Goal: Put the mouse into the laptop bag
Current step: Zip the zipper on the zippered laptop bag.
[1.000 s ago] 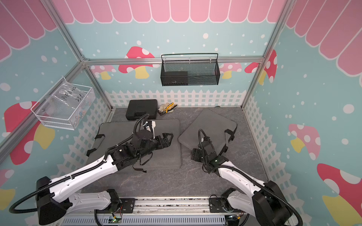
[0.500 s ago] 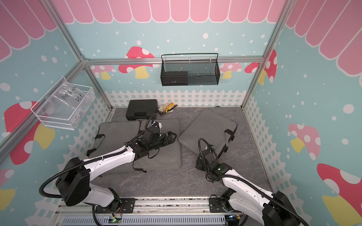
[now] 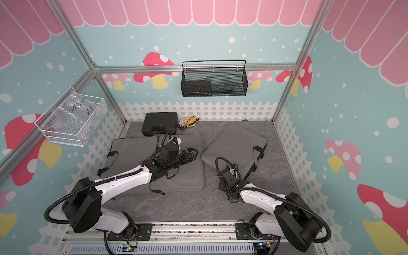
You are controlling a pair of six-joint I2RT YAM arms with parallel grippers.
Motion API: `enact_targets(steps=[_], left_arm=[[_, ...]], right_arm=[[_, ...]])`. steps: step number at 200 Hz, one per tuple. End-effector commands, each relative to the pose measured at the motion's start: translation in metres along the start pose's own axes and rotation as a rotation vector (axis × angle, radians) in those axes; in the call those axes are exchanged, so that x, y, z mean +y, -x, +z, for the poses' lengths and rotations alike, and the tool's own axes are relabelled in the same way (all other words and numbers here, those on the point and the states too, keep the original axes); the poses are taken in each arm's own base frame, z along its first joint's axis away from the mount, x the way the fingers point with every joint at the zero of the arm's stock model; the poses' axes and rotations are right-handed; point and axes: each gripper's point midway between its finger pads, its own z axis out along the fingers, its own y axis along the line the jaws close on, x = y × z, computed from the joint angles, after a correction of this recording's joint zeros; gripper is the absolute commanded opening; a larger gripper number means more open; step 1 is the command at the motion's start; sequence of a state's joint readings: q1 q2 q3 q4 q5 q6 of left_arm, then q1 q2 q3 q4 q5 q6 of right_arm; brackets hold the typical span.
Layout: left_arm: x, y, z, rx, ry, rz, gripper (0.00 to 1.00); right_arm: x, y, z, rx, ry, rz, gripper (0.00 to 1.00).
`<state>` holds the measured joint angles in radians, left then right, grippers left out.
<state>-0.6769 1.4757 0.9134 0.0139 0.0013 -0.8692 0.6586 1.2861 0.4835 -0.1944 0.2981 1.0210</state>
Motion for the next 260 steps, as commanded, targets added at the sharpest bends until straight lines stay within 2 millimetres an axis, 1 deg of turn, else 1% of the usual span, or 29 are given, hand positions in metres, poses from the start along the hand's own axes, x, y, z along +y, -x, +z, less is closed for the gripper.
enact_targets(steps=[1,14,31,60,69,81,99,122,141,158,166,198,232,260], left_arm=[[-0.006,0.004,-0.006,-0.014,-0.036,-0.022,0.99],[-0.004,0.005,-0.007,-0.013,-0.035,-0.023,0.99],[-0.002,0.004,-0.008,-0.012,-0.035,-0.028,0.99],[0.0,0.007,-0.009,-0.026,-0.041,-0.041,0.99],[-0.001,0.006,-0.008,-0.023,-0.048,-0.042,0.99],[-0.001,0.005,-0.006,-0.015,-0.054,-0.044,0.99],[-0.003,0.003,-0.002,-0.001,-0.062,-0.049,0.99],[-0.003,0.0,0.003,0.017,-0.068,-0.053,0.99],[-0.004,-0.001,0.005,0.024,-0.075,-0.053,0.99],[-0.004,-0.002,0.005,0.026,-0.079,-0.053,0.99],[-0.004,0.0,0.004,0.023,-0.081,-0.055,0.99],[-0.003,0.0,0.006,0.031,-0.087,-0.056,0.99],[0.004,0.001,0.009,0.045,-0.086,-0.068,0.99],[0.008,0.001,0.01,0.052,-0.089,-0.074,0.99]], right_arm=[[0.0,0.018,0.011,-0.047,-0.036,0.037,0.67],[0.002,0.024,0.017,-0.066,-0.036,0.041,0.64],[0.005,0.024,0.02,-0.061,-0.035,0.056,0.6],[0.019,0.022,0.02,-0.049,0.058,0.073,0.5],[0.02,0.021,0.019,-0.05,0.074,0.081,0.47],[0.018,0.02,0.017,-0.057,0.079,0.091,0.43],[0.013,0.019,0.016,-0.066,0.066,0.103,0.4],[0.001,0.017,0.017,-0.065,0.006,0.125,0.41],[-0.016,0.014,0.018,-0.065,-0.084,0.136,0.43],[-0.022,0.013,0.02,-0.071,-0.117,0.128,0.43],[-0.022,0.014,0.021,-0.073,-0.123,0.151,0.43],[-0.023,0.02,0.027,-0.09,-0.165,0.146,0.43],[-0.017,0.021,0.036,-0.071,-0.188,0.137,0.35],[-0.015,0.018,0.04,-0.051,-0.193,0.129,0.24]])
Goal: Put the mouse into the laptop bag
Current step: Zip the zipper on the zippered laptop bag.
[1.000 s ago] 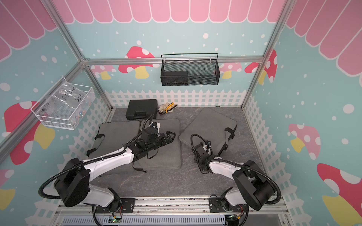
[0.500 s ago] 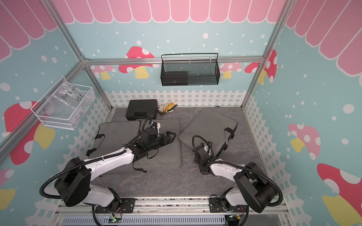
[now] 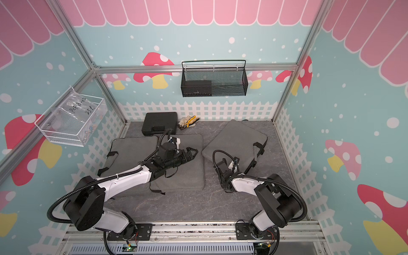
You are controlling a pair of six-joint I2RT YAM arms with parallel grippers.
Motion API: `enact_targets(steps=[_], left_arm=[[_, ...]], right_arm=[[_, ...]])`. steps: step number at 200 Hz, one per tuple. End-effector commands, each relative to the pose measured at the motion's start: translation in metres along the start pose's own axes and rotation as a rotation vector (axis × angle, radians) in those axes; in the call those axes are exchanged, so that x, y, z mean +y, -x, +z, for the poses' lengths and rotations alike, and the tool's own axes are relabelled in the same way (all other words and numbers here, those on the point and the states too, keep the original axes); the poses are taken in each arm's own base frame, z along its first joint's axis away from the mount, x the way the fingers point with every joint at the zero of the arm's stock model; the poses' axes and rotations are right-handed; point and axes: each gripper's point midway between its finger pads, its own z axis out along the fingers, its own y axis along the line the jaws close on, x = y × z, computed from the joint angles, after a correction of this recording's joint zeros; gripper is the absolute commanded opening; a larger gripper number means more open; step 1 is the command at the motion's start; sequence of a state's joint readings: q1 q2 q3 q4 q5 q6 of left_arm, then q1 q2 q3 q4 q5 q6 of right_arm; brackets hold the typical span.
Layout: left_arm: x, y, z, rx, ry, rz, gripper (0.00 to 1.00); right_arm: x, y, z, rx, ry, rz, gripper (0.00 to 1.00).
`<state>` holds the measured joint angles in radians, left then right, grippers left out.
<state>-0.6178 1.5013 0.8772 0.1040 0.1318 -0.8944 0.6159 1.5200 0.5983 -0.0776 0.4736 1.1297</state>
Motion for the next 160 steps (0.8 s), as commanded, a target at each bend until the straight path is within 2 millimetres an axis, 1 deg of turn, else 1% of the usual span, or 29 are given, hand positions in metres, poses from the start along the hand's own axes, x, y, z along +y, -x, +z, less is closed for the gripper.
enact_targets(steps=[1,20,41,57,64,77,91,117,160], left_arm=[[0.002,0.0,0.003,0.007,-0.018,-0.02,0.99],[0.001,0.001,0.002,0.005,-0.023,-0.02,0.99],[0.0,0.0,0.003,0.004,-0.032,-0.018,0.99],[-0.002,-0.001,0.005,0.009,-0.046,-0.013,0.99],[-0.004,-0.002,0.007,0.013,-0.055,-0.008,0.99],[-0.007,-0.006,0.01,0.021,-0.06,-0.002,0.99],[-0.01,-0.013,0.016,0.037,-0.066,0.005,0.99],[-0.02,-0.028,0.029,0.075,-0.084,0.02,0.99],[-0.032,-0.06,0.047,0.122,-0.105,0.041,0.99]], right_arm=[[-0.017,-0.024,0.007,0.089,-0.065,-0.024,0.24],[-0.018,-0.024,0.006,0.089,-0.066,-0.026,0.2],[-0.016,-0.024,0.002,0.093,-0.047,-0.036,0.12],[-0.008,-0.023,-0.006,0.101,0.001,-0.03,0.08],[-0.004,-0.022,-0.01,0.104,0.028,-0.056,0.06],[0.003,-0.021,-0.02,0.112,0.09,-0.062,0.06],[0.012,-0.018,-0.031,0.113,0.16,-0.07,0.05],[0.019,-0.017,-0.045,0.123,0.24,-0.082,0.0],[0.016,-0.024,-0.048,0.148,0.267,-0.094,0.0]])
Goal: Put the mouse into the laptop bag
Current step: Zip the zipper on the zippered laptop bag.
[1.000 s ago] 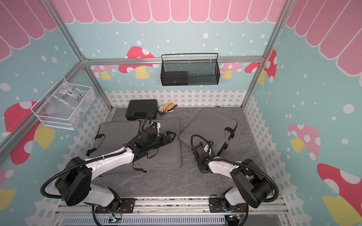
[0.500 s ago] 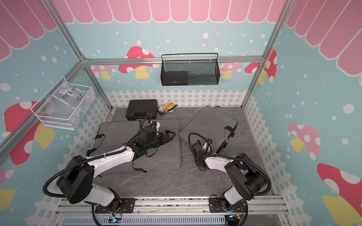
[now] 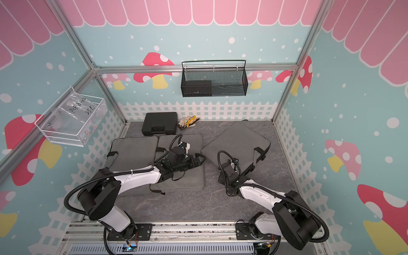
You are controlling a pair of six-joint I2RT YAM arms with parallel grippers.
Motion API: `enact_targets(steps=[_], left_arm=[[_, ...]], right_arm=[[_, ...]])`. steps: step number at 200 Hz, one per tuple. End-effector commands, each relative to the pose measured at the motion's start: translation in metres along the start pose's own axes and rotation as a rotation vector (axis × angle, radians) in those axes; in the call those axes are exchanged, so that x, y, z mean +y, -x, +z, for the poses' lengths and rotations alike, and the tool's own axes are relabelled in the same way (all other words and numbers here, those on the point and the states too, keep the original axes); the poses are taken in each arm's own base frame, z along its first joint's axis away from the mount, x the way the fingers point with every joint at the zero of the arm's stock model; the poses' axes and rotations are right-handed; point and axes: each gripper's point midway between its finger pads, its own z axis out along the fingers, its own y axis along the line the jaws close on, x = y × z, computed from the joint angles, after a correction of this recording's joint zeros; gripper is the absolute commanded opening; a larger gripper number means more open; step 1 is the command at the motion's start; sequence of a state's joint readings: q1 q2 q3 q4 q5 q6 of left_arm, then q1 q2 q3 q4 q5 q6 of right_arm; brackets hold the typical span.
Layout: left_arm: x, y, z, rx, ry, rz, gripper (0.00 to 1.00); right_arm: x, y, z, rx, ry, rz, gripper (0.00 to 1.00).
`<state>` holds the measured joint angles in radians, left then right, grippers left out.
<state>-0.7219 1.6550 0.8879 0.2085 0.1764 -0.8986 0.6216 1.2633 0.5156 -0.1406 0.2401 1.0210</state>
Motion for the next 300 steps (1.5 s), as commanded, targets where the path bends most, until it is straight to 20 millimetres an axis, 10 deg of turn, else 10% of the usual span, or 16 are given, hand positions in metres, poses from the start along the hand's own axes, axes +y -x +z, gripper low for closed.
enact_targets(steps=[1,156,176,221,300], left_arm=[[-0.024,-0.001,0.01,-0.012,-0.063,0.003,0.99],[-0.021,-0.077,0.12,0.102,-0.124,-0.111,0.96],[-0.018,-0.077,0.125,0.101,-0.114,-0.112,0.81],[-0.01,-0.064,0.123,0.078,0.004,-0.053,0.13],[-0.02,-0.001,0.107,0.031,0.055,0.035,0.0]], right_arm=[[0.003,-0.007,-0.003,0.027,0.039,-0.018,0.0],[0.023,-0.011,-0.006,0.028,0.174,-0.136,0.0],[0.026,-0.011,-0.007,0.029,0.187,-0.142,0.0],[0.022,-0.01,-0.01,0.02,0.176,-0.13,0.0],[-0.032,-0.014,-0.011,0.034,0.087,-0.017,0.0]])
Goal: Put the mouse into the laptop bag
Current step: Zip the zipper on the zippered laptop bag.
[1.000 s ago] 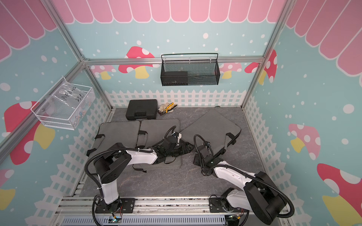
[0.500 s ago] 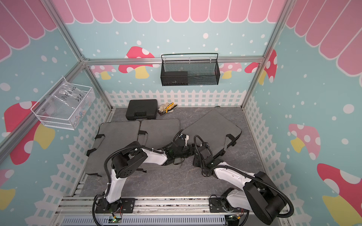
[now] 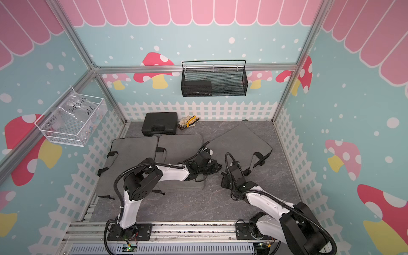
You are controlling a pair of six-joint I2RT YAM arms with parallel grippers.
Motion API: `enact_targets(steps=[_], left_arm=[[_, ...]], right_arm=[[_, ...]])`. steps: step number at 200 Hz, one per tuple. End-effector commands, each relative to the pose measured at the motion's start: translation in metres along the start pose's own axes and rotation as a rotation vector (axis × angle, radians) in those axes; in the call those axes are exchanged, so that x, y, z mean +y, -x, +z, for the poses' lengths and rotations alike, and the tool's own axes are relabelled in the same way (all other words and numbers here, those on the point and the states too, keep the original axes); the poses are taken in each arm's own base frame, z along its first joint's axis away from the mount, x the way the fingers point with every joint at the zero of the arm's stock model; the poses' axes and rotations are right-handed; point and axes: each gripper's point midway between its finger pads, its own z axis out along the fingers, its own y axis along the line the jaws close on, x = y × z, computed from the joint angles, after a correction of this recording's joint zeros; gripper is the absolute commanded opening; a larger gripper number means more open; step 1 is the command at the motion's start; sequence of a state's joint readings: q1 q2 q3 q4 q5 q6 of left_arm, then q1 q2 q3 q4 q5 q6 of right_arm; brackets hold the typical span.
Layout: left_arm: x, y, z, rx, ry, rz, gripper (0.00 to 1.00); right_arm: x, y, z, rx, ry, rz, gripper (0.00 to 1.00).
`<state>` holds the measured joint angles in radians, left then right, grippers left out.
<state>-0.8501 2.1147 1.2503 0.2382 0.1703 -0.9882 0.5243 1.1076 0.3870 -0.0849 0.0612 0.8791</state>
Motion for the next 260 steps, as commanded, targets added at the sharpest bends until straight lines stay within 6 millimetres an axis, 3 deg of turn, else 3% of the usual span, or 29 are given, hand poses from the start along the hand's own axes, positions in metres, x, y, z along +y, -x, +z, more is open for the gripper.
enact_targets(steps=[1,26,48,76,104,126,154,172,200,260], left_arm=[[-0.004,0.047,-0.018,-0.097,0.049,0.063,0.0],[-0.013,0.061,-0.017,-0.095,0.041,0.087,0.0],[-0.015,0.069,-0.02,-0.109,0.05,0.105,0.01],[-0.026,0.071,-0.028,-0.116,0.029,0.117,0.26],[-0.034,0.065,-0.042,-0.139,0.054,0.133,0.59],[-0.032,0.044,-0.049,-0.131,0.056,0.11,0.73],[-0.022,0.005,-0.056,-0.131,-0.007,0.038,0.84],[-0.015,-0.012,-0.058,-0.136,-0.027,0.008,0.87],[-0.018,-0.022,-0.053,-0.125,-0.052,0.004,0.87],[-0.021,-0.034,-0.02,-0.069,-0.051,-0.009,0.88]], right_arm=[[-0.021,-0.004,-0.004,-0.003,-0.048,0.036,0.0],[-0.028,-0.006,-0.003,0.005,-0.055,0.051,0.0],[-0.014,-0.004,0.001,0.006,0.011,0.021,0.0],[0.002,0.012,0.001,-0.029,0.061,-0.022,0.0],[0.019,0.031,-0.004,-0.074,0.105,-0.055,0.0],[0.028,0.039,-0.006,-0.088,0.128,-0.076,0.0],[0.032,0.04,-0.005,-0.091,0.145,-0.097,0.0],[0.033,0.037,-0.006,-0.089,0.16,-0.104,0.0],[0.031,0.033,-0.006,-0.09,0.166,-0.1,0.0],[0.034,0.024,-0.006,-0.068,0.205,-0.093,0.0]])
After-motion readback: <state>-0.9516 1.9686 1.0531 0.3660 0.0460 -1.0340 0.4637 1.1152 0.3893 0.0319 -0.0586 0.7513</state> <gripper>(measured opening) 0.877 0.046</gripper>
